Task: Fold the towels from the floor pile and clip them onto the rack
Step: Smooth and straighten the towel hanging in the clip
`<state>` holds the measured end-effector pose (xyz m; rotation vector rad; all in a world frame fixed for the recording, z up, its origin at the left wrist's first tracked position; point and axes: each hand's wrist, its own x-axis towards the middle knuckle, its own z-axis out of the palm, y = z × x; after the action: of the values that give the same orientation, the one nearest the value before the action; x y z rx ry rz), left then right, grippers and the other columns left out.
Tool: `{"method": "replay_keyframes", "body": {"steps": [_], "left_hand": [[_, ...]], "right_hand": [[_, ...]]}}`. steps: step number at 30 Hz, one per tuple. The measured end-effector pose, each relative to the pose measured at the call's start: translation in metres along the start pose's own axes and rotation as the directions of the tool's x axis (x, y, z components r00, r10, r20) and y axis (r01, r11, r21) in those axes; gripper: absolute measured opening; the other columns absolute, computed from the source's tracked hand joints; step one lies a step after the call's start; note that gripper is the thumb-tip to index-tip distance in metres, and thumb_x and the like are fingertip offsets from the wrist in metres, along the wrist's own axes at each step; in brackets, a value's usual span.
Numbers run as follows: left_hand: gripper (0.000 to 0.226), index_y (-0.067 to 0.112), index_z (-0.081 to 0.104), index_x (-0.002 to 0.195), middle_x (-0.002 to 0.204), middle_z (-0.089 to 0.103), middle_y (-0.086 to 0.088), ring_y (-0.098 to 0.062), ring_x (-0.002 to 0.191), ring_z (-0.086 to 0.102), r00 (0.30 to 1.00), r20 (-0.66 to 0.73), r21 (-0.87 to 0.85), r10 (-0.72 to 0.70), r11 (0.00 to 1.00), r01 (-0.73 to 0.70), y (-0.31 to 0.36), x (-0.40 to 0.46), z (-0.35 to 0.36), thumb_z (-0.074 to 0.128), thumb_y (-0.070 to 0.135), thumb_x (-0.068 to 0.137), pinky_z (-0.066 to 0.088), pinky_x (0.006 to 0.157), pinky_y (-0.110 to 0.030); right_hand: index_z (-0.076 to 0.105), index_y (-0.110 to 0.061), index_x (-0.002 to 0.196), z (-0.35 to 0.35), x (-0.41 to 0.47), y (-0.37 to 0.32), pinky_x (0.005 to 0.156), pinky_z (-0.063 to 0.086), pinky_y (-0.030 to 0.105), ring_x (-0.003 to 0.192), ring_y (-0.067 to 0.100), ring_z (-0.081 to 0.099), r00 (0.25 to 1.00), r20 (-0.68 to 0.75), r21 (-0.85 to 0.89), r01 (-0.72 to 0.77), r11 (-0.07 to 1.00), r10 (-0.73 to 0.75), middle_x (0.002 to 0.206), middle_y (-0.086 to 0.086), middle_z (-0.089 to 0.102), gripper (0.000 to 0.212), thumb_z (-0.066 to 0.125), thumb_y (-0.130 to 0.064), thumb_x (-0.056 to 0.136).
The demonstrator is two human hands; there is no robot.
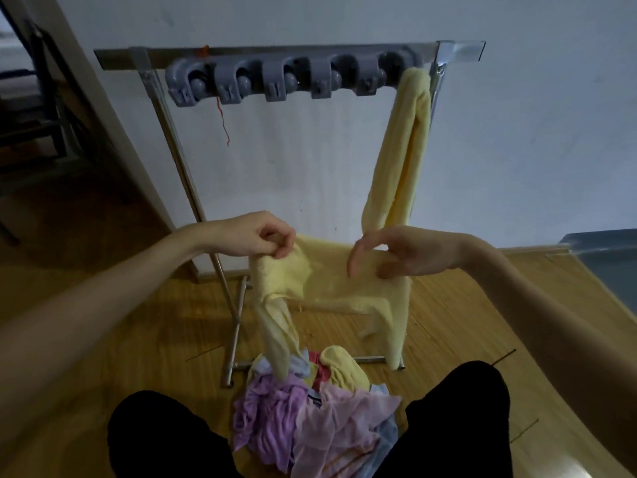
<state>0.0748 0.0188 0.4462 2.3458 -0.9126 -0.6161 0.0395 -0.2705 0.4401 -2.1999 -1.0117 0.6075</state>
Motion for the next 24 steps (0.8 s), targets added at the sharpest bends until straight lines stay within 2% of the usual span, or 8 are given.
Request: {"method": "replay_keyframes", "body": {"steps": [2, 4, 8, 12, 14, 18, 21, 24], "left_hand": [[0.031, 0.012, 0.073, 0.076, 0.07, 0.06, 0.018, -0.002, 0.07, 0.055, 1.0, 0.021, 0.085, 0.0, 0.996, -0.002, 0.005, 0.015, -0.003, 0.052, -0.008, 0.086, 0.04, 0.069, -0.01], [0.034, 0.023, 0.077, 0.086, 0.077, 0.063, 0.027, 0.004, 0.081, 0.058, 1.0, 0.008, 0.178, -0.001, 0.984, 0.0, 0.011, 0.027, -0.006, 0.053, -0.001, 0.089, 0.04, 0.072, -0.009], [0.032, 0.025, 0.071, 0.11, 0.084, 0.05, 0.032, 0.016, 0.078, 0.051, 0.998, -0.059, 0.403, 0.0, 0.915, 0.023, 0.033, 0.045, -0.007, 0.048, 0.008, 0.095, 0.036, 0.069, -0.006], [0.037, 0.024, 0.06, 0.126, 0.1, 0.053, 0.012, -0.002, 0.084, 0.048, 0.964, -0.263, 0.503, 0.031, 0.857, 0.11, 0.049, 0.057, -0.005, 0.057, 0.025, 0.09, 0.034, 0.072, -0.016], [0.048, 0.024, 0.054, 0.132, 0.101, 0.047, 0.011, -0.007, 0.088, 0.046, 0.905, -0.418, 0.497, 0.077, 0.854, 0.157, 0.055, 0.063, -0.002, 0.064, 0.032, 0.086, 0.035, 0.074, -0.02], [0.043, 0.015, 0.056, 0.129, 0.095, 0.048, 0.003, -0.014, 0.082, 0.048, 0.703, -0.659, 0.535, 0.267, 0.823, 0.189, 0.073, 0.08, -0.004, 0.063, 0.01, 0.087, 0.036, 0.07, -0.023], [0.038, 0.009, 0.065, 0.118, 0.086, 0.057, -0.01, -0.03, 0.075, 0.055, 0.548, -0.731, 0.619, 0.407, 0.734, 0.28, 0.081, 0.096, -0.019, 0.064, -0.001, 0.081, 0.044, 0.064, -0.037], [0.039, 0.01, 0.066, 0.117, 0.084, 0.057, -0.012, -0.032, 0.074, 0.055, 0.465, -0.761, 0.623, 0.452, 0.709, 0.331, 0.092, 0.112, -0.037, 0.061, -0.003, 0.081, 0.044, 0.065, -0.041]], "right_hand": [[0.068, -0.021, 0.112, -0.005, -0.001, 0.006, 0.092, 0.044, 0.013, 0.112, 0.0, 0.056, 0.996, 0.014, -0.058, -0.088, 0.994, 0.089, 0.118, -0.01, 0.063, 0.059, 0.044, 0.019, 0.076], [0.07, -0.027, 0.107, -0.01, -0.003, 0.017, 0.09, 0.049, 0.019, 0.109, 0.006, 0.058, 0.983, -0.03, -0.114, -0.182, 0.977, 0.179, 0.117, -0.009, 0.063, 0.062, 0.041, 0.017, 0.074], [0.072, -0.027, 0.099, -0.024, -0.012, 0.025, 0.082, 0.047, 0.024, 0.098, 0.015, 0.055, 0.942, -0.156, -0.241, -0.327, 0.913, 0.297, 0.11, -0.001, 0.06, 0.05, 0.047, 0.011, 0.078], [0.071, -0.03, 0.106, -0.044, -0.021, 0.025, 0.085, 0.05, 0.032, 0.099, 0.02, 0.053, 0.872, -0.399, -0.313, -0.421, 0.851, 0.285, 0.111, -0.001, 0.056, 0.05, 0.047, 0.008, 0.082], [0.069, -0.029, 0.112, -0.056, -0.026, 0.026, 0.083, 0.051, 0.035, 0.098, 0.019, 0.053, 0.816, -0.531, -0.337, -0.449, 0.828, 0.226, 0.109, -0.003, 0.057, 0.052, 0.046, 0.007, 0.081], [0.064, -0.024, 0.12, -0.084, -0.033, 0.022, 0.073, 0.051, 0.036, 0.089, 0.015, 0.05, 0.702, -0.707, -0.368, -0.464, 0.806, 0.082, 0.104, -0.007, 0.053, 0.051, 0.045, 0.006, 0.084], [0.064, -0.02, 0.121, -0.107, -0.038, 0.017, 0.064, 0.048, 0.037, 0.082, 0.016, 0.046, 0.601, -0.799, -0.361, -0.479, 0.8, -0.001, 0.098, -0.006, 0.049, 0.05, 0.041, 0.007, 0.085], [0.065, -0.018, 0.121, -0.128, -0.043, 0.014, 0.061, 0.042, 0.037, 0.081, 0.018, 0.045, 0.491, -0.87, -0.327, -0.501, 0.802, -0.048, 0.091, -0.006, 0.046, 0.05, 0.04, 0.007, 0.085]]}}
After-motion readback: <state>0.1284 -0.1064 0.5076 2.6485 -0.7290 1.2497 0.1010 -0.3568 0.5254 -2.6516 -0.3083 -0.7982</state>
